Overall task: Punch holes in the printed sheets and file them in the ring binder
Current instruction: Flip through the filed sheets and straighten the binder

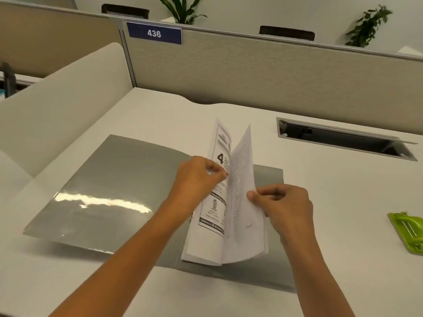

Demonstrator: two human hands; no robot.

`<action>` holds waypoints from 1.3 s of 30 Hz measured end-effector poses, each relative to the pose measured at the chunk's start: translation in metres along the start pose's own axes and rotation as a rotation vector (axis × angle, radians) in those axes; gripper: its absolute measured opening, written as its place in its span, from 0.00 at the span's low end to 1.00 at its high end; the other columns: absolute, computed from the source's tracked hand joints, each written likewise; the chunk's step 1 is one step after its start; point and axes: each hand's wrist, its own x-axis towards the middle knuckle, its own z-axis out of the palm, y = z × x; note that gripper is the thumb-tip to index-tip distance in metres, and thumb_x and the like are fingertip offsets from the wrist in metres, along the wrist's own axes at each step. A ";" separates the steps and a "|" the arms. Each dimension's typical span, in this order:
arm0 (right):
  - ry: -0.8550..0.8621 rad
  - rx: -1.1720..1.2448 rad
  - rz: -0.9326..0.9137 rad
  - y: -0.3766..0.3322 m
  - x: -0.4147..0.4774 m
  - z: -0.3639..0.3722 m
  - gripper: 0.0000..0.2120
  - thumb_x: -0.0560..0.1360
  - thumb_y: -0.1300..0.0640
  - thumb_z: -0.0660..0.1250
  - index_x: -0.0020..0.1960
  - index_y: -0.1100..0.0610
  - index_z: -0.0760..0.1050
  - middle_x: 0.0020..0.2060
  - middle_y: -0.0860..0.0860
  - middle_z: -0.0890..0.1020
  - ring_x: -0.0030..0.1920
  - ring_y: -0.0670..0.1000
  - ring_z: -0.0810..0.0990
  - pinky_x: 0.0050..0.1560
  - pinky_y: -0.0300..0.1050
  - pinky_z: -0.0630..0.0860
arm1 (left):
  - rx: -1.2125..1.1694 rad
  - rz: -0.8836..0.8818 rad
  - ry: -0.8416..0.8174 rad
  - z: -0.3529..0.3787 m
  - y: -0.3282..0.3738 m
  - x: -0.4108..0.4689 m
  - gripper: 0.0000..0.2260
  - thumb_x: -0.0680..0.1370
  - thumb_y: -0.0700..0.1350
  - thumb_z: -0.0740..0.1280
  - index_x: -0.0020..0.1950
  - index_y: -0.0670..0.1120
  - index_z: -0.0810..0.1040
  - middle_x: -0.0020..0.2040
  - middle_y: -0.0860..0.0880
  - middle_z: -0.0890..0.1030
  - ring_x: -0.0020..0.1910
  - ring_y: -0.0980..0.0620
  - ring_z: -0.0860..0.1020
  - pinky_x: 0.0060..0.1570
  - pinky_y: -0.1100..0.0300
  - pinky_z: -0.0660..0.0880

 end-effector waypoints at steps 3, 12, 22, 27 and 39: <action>-0.022 -0.033 -0.041 -0.001 -0.005 0.006 0.07 0.65 0.52 0.79 0.35 0.49 0.80 0.29 0.45 0.83 0.32 0.44 0.82 0.34 0.38 0.76 | -0.023 -0.035 0.004 0.020 0.009 -0.002 0.15 0.73 0.57 0.70 0.51 0.48 0.84 0.48 0.51 0.83 0.35 0.63 0.74 0.33 0.72 0.68; -0.043 -0.076 -0.022 0.009 -0.007 0.014 0.14 0.63 0.46 0.78 0.36 0.54 0.78 0.30 0.45 0.81 0.31 0.44 0.79 0.30 0.34 0.70 | 0.094 -0.069 0.041 0.033 0.008 0.000 0.10 0.77 0.47 0.65 0.37 0.46 0.78 0.37 0.46 0.81 0.36 0.49 0.79 0.34 0.62 0.75; 0.068 -0.062 0.034 0.032 0.008 -0.002 0.17 0.67 0.42 0.74 0.38 0.55 0.75 0.35 0.50 0.82 0.37 0.52 0.82 0.40 0.48 0.79 | -0.015 -0.187 0.135 -0.025 -0.028 0.012 0.12 0.75 0.45 0.64 0.37 0.37 0.78 0.34 0.43 0.75 0.33 0.50 0.72 0.32 0.60 0.66; 0.112 -0.057 0.065 0.045 0.016 -0.014 0.15 0.70 0.46 0.74 0.39 0.57 0.75 0.36 0.50 0.82 0.37 0.51 0.81 0.36 0.43 0.75 | -0.083 -0.271 0.178 -0.065 -0.067 0.015 0.14 0.73 0.48 0.67 0.42 0.37 0.81 0.40 0.37 0.83 0.36 0.43 0.81 0.41 0.51 0.76; 0.110 -0.062 0.101 0.059 0.022 -0.019 0.14 0.72 0.49 0.73 0.41 0.59 0.75 0.36 0.51 0.81 0.34 0.49 0.78 0.32 0.39 0.69 | -0.295 -0.459 0.149 -0.087 -0.125 0.021 0.06 0.78 0.42 0.67 0.43 0.42 0.73 0.44 0.40 0.81 0.34 0.46 0.79 0.30 0.58 0.73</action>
